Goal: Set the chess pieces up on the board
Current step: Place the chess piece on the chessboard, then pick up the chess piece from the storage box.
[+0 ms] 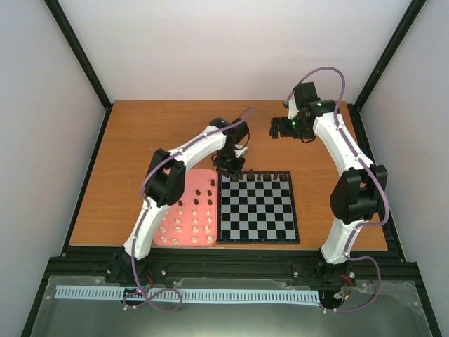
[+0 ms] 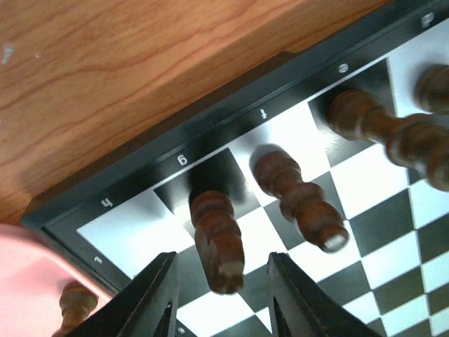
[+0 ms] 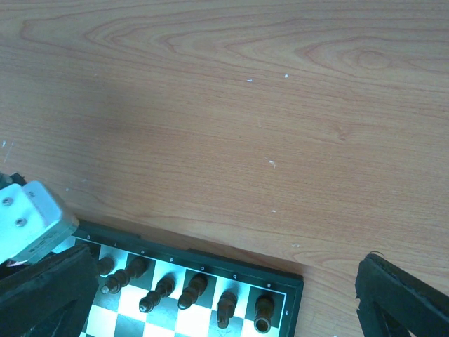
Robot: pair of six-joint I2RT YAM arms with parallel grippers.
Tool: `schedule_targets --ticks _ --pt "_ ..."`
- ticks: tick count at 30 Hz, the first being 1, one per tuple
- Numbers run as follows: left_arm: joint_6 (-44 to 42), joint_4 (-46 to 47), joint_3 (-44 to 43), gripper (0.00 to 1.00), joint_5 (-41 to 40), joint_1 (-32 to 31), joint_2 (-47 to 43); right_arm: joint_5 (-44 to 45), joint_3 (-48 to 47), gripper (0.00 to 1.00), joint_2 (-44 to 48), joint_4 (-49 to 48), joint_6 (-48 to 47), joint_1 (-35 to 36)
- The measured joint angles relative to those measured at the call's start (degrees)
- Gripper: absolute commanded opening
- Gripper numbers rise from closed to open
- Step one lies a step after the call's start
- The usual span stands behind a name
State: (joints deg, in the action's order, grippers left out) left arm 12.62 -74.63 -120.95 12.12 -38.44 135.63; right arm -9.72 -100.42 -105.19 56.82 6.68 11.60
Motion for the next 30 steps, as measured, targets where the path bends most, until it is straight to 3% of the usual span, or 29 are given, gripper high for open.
schedule_targets --ticks 3,8,14,19,24,30 --pt "-0.09 0.00 -0.17 0.47 -0.15 0.00 -1.53 -0.11 0.00 1.00 0.00 0.02 -0.02 0.00" --pt "0.09 -0.02 -0.31 0.60 -1.53 0.17 -5.29 -0.22 0.00 1.00 0.00 0.00 -0.02 0.00" --pt "0.59 0.20 1.64 0.58 -3.80 2.08 -11.34 -0.42 0.00 1.00 0.00 0.00 -0.02 0.00" --pt "0.72 0.92 13.03 0.56 -5.64 6.12 -17.38 -0.72 0.02 1.00 0.00 0.00 -0.02 0.00" --pt "1.07 1.62 19.76 0.55 -6.21 8.04 -17.27 -1.31 0.02 1.00 0.00 0.00 0.00 0.00" --pt "1.25 3.54 20.17 0.54 -4.59 7.45 -15.61 -1.46 0.02 1.00 0.00 0.00 0.00 0.00"
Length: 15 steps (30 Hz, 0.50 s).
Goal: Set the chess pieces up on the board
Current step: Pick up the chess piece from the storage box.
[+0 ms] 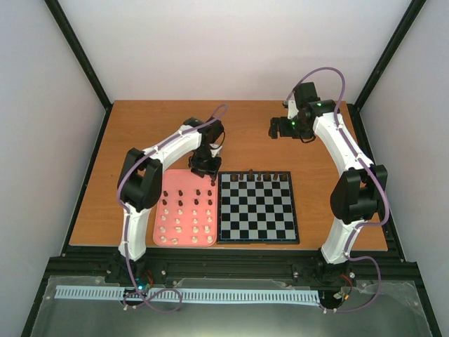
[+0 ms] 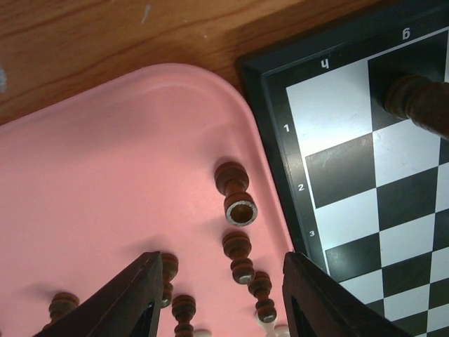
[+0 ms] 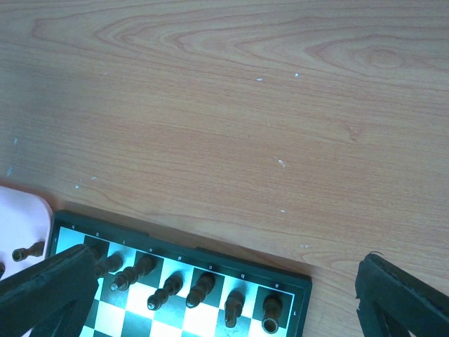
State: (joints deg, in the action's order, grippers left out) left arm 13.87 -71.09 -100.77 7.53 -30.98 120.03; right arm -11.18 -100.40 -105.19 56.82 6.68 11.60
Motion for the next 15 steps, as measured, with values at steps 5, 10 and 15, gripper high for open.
schedule_targets --ticks 5,10,15 --pt "-0.02 0.68 -0.02 0.52 0.90 -0.11 0.81 0.02 0.00 1.00 0.00 0.00 -0.02 0.00" --pt "-0.02 0.90 -0.11 0.48 1.84 -0.15 2.16 0.02 0.00 1.00 0.00 0.00 -0.02 0.00" --pt "-0.02 1.25 -0.11 0.47 2.25 -0.26 4.17 0.02 0.00 1.00 0.00 0.00 -0.02 0.00"
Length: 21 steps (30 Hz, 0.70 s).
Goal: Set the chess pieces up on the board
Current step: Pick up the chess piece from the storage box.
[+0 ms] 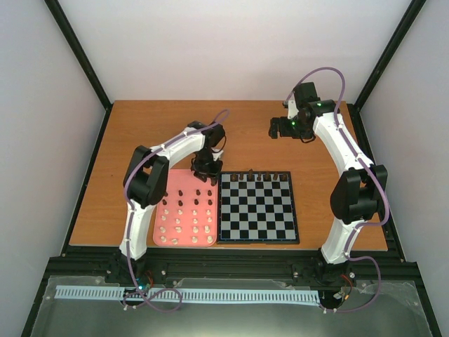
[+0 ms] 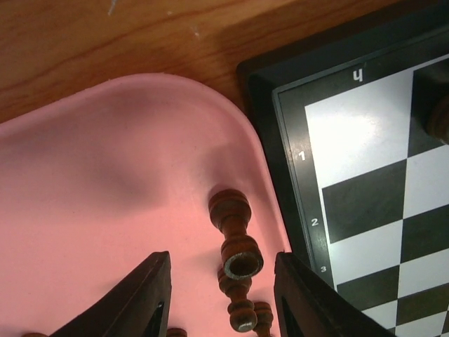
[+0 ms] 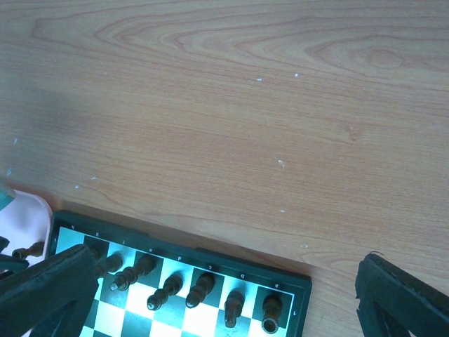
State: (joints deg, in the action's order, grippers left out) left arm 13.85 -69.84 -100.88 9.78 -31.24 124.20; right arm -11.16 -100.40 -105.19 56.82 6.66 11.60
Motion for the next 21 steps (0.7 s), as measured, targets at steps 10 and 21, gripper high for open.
schedule_targets --ticks 10,21 --pt "-0.07 0.59 -0.35 0.30 0.61 -0.35 0.81 0.04 0.00 1.00 0.00 0.00 -0.04 0.00" --pt "-0.17 0.85 -0.90 0.24 0.96 -1.18 1.57 0.09 0.00 1.00 0.00 0.00 -0.07 0.00"
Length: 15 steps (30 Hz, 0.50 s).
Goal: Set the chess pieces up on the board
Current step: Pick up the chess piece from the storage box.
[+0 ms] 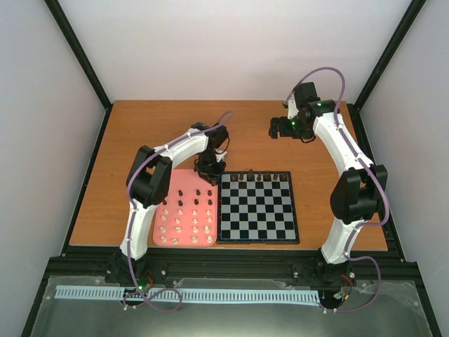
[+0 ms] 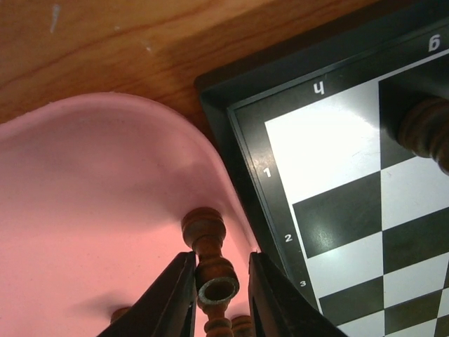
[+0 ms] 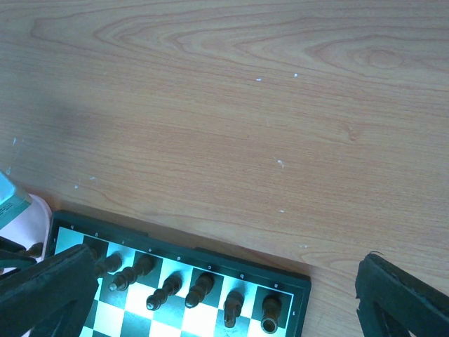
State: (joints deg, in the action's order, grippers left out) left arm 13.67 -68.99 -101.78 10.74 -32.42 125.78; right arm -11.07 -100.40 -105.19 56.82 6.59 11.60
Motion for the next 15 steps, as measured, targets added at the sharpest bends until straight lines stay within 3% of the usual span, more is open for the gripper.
schedule_targets --ticks 6,10,15 --pt "-0.04 0.04 0.02 0.21 0.02 -0.22 0.61 0.11 0.02 1.00 0.00 0.00 0.00 0.00" --pt "-0.13 0.00 0.02 0.09 -0.28 -0.20 0.61 0.13 0.09 1.00 0.00 0.00 0.00 0.00" --pt "-0.28 -0.04 0.02 0.07 -1.22 -0.22 0.61 0.13 0.35 1.00 0.00 0.02 0.00 0.00"
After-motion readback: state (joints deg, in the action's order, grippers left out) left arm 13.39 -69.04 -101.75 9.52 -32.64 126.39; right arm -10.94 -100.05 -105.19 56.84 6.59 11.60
